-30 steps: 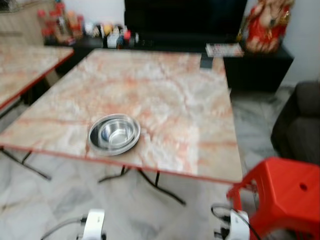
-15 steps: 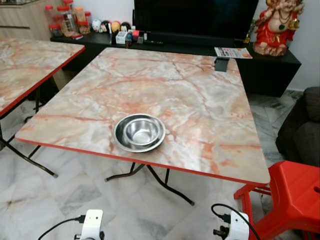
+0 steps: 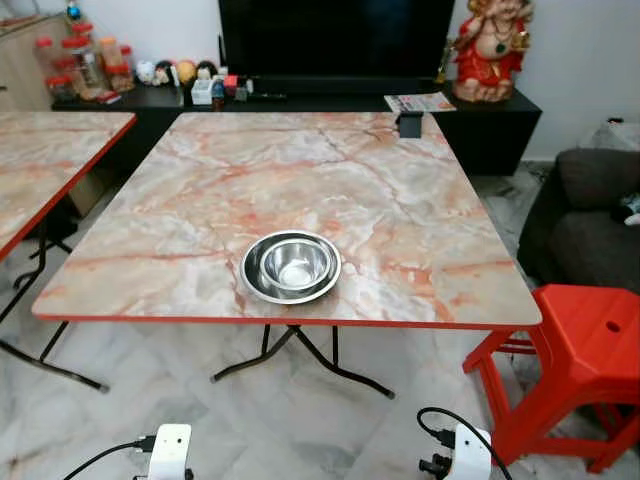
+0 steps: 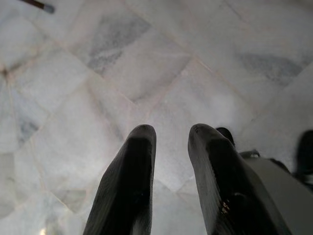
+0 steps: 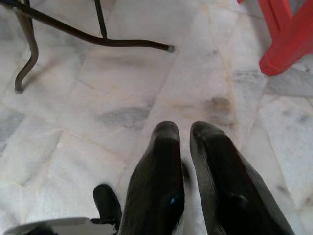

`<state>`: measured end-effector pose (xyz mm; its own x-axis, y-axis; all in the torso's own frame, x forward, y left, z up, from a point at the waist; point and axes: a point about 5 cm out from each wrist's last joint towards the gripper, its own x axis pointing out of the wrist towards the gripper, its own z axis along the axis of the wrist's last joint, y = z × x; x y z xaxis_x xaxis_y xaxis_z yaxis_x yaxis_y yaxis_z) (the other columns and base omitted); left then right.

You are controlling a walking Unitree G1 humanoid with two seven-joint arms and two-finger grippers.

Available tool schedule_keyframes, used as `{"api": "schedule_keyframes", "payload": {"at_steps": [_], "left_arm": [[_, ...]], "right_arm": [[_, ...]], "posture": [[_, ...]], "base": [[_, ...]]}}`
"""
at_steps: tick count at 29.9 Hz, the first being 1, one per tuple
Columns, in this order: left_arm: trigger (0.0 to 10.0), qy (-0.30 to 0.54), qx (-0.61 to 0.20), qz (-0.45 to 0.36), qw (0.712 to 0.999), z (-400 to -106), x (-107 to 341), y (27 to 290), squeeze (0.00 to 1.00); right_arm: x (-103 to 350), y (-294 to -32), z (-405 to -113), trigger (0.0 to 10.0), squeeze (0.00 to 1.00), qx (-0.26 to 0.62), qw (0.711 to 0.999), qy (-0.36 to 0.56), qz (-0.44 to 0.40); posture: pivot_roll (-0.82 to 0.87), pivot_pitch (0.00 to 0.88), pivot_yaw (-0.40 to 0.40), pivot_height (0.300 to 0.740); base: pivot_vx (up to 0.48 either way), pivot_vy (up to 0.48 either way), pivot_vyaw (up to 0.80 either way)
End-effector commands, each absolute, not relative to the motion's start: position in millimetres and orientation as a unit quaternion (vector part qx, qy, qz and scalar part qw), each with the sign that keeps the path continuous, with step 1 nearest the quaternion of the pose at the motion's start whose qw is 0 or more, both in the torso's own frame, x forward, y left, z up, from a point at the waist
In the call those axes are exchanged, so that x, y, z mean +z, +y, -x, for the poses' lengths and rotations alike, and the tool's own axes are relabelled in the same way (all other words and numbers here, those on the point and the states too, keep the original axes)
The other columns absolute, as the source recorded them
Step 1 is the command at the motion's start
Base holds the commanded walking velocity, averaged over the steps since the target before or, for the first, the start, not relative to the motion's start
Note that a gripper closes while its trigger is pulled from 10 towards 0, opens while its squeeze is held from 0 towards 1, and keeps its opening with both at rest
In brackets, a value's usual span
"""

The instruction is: Setting the table

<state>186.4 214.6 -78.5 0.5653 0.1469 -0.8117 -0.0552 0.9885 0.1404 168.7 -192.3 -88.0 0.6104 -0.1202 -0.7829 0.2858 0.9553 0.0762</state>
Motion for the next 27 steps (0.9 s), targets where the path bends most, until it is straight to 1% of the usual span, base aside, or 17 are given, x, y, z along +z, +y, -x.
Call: {"api": "schedule_keyframes", "payload": {"at_steps": [1,27], "left_arm": [[10.0,0.465,0.057,-0.048,0.882,-186.1,-79.0,213.2,0.00],[10.0,0.461,0.055,-0.047,0.885,-191.9,-76.9,209.6,0.00]], "right_arm": [[-88.0,-193.4,-168.5,10.0,0.00,-0.119,0.891,0.427,-0.100],[-87.3,-194.5,-169.5,10.0,0.00,-0.118,0.893,0.423,-0.099]], "posture": [[-0.04,0.000,0.026,0.740],[-0.04,0.000,0.021,0.740]], "base": [[0.000,0.341,0.00],[0.000,0.341,0.00]]}}
